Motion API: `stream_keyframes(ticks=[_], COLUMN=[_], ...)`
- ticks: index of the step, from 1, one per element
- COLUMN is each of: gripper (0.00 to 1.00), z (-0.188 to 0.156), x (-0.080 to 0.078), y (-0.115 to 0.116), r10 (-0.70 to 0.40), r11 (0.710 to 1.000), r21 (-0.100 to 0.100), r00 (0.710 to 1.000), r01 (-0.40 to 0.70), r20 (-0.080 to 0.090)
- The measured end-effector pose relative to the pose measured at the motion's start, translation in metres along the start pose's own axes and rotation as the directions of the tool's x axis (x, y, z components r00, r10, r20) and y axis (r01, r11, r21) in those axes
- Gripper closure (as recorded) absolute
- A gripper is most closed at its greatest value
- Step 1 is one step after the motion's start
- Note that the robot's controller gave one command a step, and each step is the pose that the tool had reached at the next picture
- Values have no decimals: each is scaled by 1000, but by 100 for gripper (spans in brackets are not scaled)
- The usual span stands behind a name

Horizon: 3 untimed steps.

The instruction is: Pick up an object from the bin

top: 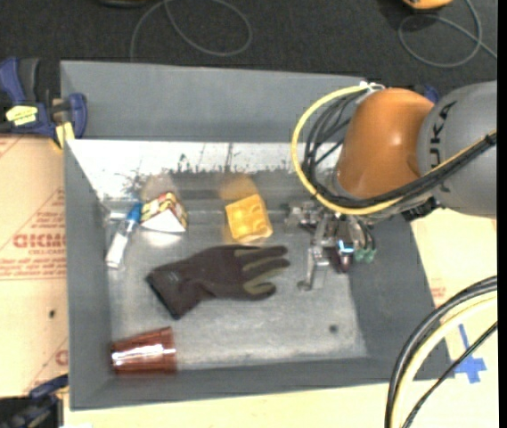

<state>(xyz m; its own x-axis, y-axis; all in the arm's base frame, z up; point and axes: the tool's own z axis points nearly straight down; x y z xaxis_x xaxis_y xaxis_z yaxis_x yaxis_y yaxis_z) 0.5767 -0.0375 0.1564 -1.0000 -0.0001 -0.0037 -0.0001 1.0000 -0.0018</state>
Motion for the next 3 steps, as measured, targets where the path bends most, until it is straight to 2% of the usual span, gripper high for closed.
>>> stream_keyframes(ticks=[1,2,3], gripper=[0,0,0], z=[0,43,65], x=[0,-15,-19], y=[0,32,52], r10=[0,33,128], r11=[1000,999,992], r21=[0,0,-6], r00=[1000,999,992], r01=[0,-33,-128], r20=[0,11,12])
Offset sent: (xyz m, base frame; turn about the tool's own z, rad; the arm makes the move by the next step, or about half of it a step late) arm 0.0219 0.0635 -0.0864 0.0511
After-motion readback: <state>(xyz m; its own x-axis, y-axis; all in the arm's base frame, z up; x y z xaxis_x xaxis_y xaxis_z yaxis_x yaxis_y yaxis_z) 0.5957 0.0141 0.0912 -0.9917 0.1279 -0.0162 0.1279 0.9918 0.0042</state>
